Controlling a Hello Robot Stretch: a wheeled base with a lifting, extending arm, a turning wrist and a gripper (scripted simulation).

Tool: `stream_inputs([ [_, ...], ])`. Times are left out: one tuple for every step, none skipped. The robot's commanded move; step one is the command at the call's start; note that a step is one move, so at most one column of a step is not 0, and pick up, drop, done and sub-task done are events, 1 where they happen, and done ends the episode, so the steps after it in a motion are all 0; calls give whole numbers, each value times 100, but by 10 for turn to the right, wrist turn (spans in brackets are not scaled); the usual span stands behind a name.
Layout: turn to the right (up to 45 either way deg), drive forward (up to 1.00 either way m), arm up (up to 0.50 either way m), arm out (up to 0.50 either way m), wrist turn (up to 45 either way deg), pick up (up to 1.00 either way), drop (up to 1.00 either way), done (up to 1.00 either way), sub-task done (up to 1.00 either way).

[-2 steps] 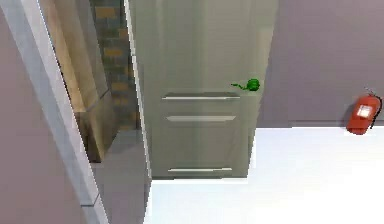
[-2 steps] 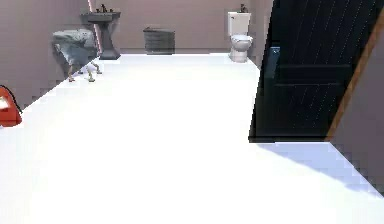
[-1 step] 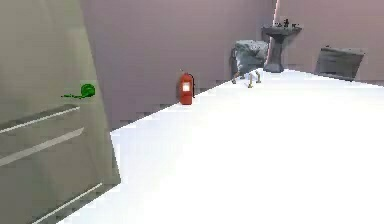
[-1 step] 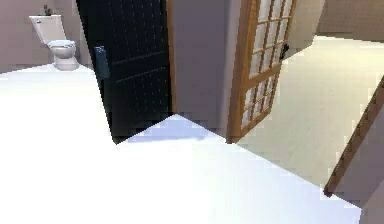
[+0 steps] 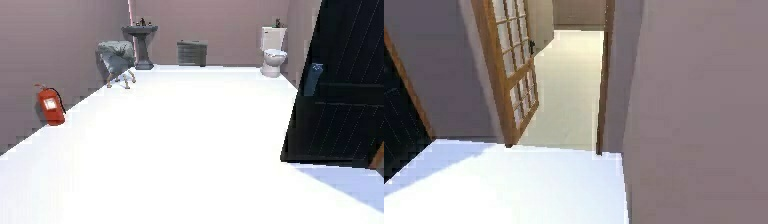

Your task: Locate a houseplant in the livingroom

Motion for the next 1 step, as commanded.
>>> stream_inputs([
  [0,35,0,0,0,0,0,0,0],
])
